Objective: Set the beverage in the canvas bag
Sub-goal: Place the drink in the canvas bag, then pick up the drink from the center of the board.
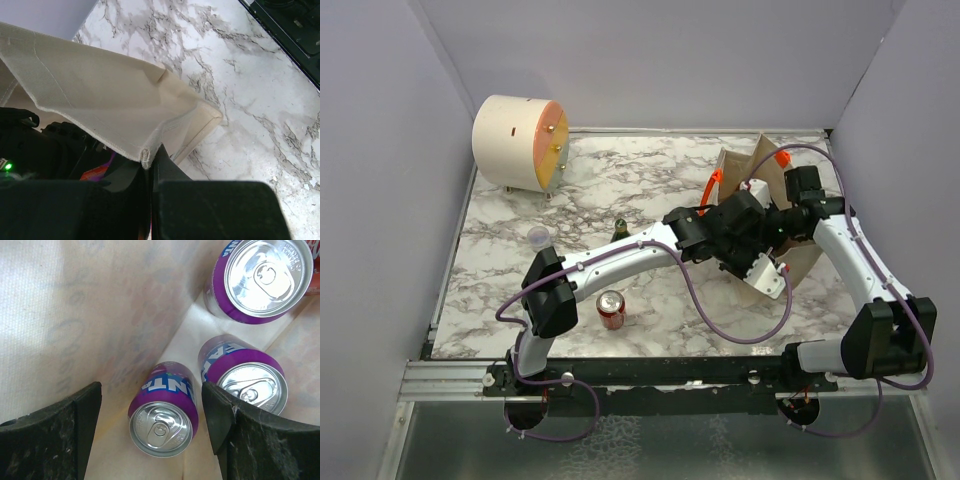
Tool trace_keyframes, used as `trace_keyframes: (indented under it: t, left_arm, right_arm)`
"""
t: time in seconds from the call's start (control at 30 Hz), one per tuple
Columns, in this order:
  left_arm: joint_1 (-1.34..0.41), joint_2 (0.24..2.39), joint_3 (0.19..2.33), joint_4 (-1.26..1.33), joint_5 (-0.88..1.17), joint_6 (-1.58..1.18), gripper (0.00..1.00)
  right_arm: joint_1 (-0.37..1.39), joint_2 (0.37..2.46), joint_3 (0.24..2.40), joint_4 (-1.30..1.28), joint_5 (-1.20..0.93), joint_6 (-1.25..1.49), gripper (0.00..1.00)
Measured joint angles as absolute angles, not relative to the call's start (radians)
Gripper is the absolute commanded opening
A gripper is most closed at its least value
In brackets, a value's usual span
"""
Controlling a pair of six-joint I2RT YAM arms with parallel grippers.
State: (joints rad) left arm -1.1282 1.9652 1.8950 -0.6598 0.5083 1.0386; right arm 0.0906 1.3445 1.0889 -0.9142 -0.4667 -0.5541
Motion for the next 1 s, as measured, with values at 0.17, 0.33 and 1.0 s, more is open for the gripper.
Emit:
trace_keyframes:
  t: [0.17, 0.33, 1.0]
  left_arm:
    - [-1.128, 1.965, 1.894, -0.659, 0.508, 1.039, 0.07]
    - [-1.128, 1.965, 1.894, -0.659, 0.508, 1.038, 0.09]
    - [-1.128, 1.949, 1.869, -0.672, 0.519, 1.071, 0.04]
  right_arm:
    - [0.091, 1.349, 1.137, -0.928, -0.468, -0.541, 0.78]
    - [0.091, 1.350, 1.204, -0.931, -0.476, -0.527, 0.78]
    - [0.038, 1.372, 1.463, -1.102, -0.521, -0.509, 0.62]
